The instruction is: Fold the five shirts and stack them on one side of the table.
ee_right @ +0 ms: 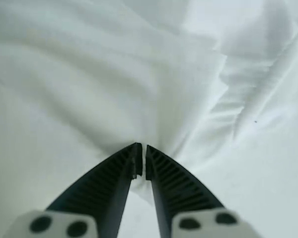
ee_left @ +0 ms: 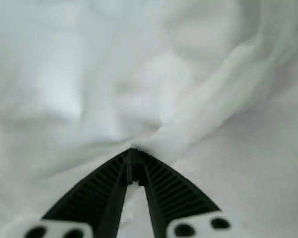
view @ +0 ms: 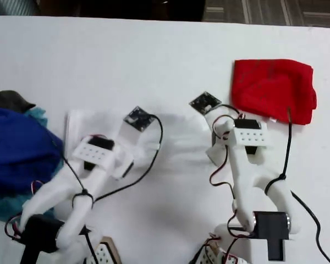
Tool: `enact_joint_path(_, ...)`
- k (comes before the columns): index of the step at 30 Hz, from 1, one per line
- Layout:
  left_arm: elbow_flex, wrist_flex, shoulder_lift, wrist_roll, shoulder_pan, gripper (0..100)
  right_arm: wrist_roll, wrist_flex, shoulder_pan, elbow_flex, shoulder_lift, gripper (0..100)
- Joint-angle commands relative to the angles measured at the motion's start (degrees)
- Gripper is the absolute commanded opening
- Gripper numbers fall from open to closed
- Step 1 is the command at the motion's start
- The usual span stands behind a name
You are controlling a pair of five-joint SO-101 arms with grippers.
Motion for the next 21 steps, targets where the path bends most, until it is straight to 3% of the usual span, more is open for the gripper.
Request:
enact_joint_path(1,-8.9,6.9,-0.2,0.3,-5.5,3,-0.4,0.0,0.4,0.7,-2.7,2.2)
enact_joint_path(5,-19.8,16.4,-0.2,0.1,-13.7,3,-0.4,-1.1,0.7,1.2,-2.7,2.2)
enact_joint_path(9,-23.3,17.8,0.4,-5.5,-25.6,3,-0.4,-1.6,0.5,1.1,-2.9,2.2)
enact_joint_path(14,-20.2,12.7,0.4,-14.5,-40.9,3,-0.4,-1.6,0.4,1.0,-3.2,2.2)
enact_joint_path(21,-4.1,-4.7,0.5,-29.8,-52.7,3,-0.9,-1.3,0.2,-0.2,-3.3,2.2)
